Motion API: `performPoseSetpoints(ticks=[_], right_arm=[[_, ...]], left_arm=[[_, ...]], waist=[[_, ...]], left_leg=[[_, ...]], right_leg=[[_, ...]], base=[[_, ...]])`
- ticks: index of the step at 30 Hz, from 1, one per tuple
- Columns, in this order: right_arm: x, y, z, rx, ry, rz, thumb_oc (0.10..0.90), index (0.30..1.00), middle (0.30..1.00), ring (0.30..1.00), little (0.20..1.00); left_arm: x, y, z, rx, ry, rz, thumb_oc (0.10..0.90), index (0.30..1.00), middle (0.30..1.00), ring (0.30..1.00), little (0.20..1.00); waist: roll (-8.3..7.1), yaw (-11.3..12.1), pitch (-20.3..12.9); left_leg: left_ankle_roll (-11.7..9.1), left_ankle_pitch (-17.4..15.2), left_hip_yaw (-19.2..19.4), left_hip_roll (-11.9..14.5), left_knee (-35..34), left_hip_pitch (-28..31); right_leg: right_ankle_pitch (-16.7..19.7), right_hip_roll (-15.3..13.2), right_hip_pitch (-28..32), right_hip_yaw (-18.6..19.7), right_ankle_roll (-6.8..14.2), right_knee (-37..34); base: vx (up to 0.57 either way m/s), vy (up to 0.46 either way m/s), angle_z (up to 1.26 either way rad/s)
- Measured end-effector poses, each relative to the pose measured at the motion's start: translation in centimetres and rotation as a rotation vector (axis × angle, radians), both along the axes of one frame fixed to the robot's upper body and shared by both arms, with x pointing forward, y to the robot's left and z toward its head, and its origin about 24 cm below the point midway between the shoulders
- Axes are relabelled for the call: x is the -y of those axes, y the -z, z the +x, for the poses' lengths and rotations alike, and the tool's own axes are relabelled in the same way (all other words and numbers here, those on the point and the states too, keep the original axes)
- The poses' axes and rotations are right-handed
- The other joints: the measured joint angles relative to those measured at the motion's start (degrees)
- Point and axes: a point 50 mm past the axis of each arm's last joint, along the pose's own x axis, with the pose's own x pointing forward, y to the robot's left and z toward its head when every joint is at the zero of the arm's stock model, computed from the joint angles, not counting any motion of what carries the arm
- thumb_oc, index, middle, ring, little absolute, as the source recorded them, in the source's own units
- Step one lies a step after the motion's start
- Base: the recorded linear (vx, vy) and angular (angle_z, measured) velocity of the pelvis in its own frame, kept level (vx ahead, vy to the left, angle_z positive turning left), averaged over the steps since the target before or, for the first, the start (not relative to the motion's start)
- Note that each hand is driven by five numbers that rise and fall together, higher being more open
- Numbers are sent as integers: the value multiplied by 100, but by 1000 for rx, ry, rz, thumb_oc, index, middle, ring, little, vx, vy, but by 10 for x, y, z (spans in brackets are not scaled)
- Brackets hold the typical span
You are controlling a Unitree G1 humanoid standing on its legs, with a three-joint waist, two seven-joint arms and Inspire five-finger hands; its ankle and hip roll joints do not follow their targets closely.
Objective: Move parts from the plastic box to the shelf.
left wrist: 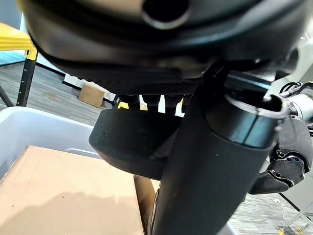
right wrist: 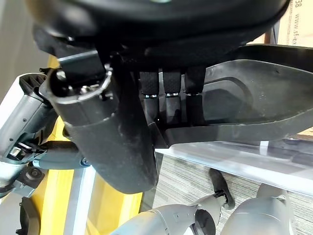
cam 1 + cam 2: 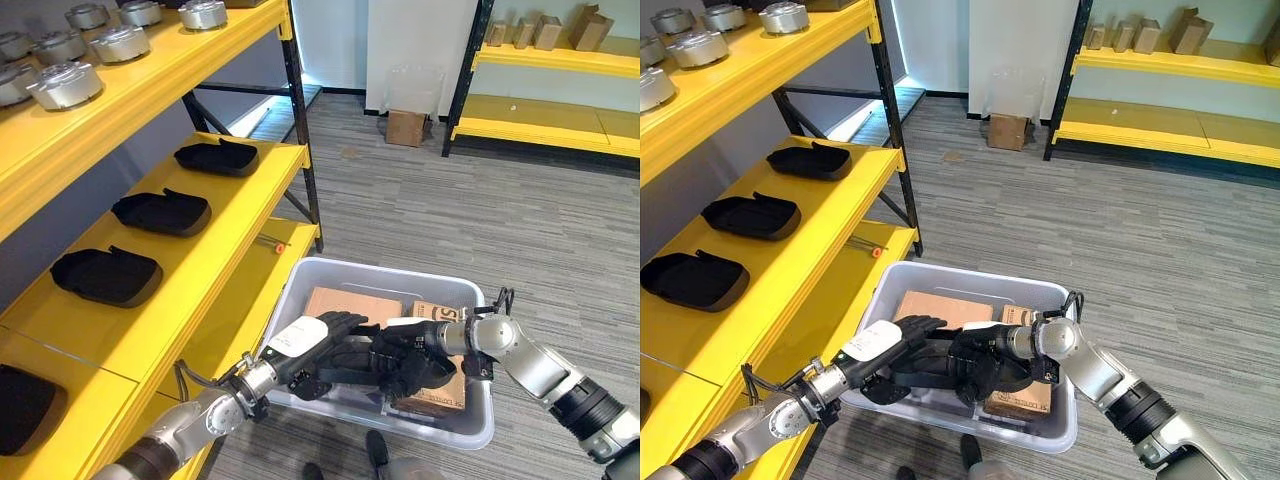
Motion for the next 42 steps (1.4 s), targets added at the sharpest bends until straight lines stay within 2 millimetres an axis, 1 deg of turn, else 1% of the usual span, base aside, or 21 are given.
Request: performPoseSetpoints(ticks=[9,12,19,31,39,42], right_arm=[[-5,1,0,0,-2,17,400,300,300,300,300],[-9,1,0,-1,7,53,400,300,300,300,300],[-11,1,0,3,12,60,400,300,300,300,300],[-9,2,0,1,16,54,400,300,300,300,300],[-7,3,0,-9,25,42,400,300,300,300,300],[-10,4,-1,-14,18,47,400,300,300,300,300]], left_arm=[[5,-3,-2,1,43,-8,900,1000,1000,1000,1000],[14,-9,-3,15,67,-46,900,1000,1000,1000,1000],[13,-12,0,-21,25,-124,900,1000,1000,1000,1000],[19,-10,0,-32,15,-139,900,1000,1000,1000,1000],[19,-8,-1,8,46,-60,900,1000,1000,1000,1000],[12,-7,-2,36,74,32,900,1000,1000,1000,1000]], waist=[[0,3,0],[0,2,0],[0,6,0],[0,7,0],[0,6,0],[9,5,-4]], left_leg=[[0,0,3,-1,0,2],[0,-1,4,-1,0,2],[0,-1,7,-3,0,2],[-1,0,7,-2,0,9],[0,0,6,-2,0,9],[-1,0,4,0,-1,8]], right_leg=[[3,0,-1,7,3,0],[3,0,-1,7,4,0],[8,0,-1,13,10,0],[11,0,3,15,14,0],[11,0,5,15,15,0],[11,0,5,12,14,0]], base=[[0,0,0],[0,0,0],[0,0,0],[0,0,0],[0,0,0],[0,0,0]])
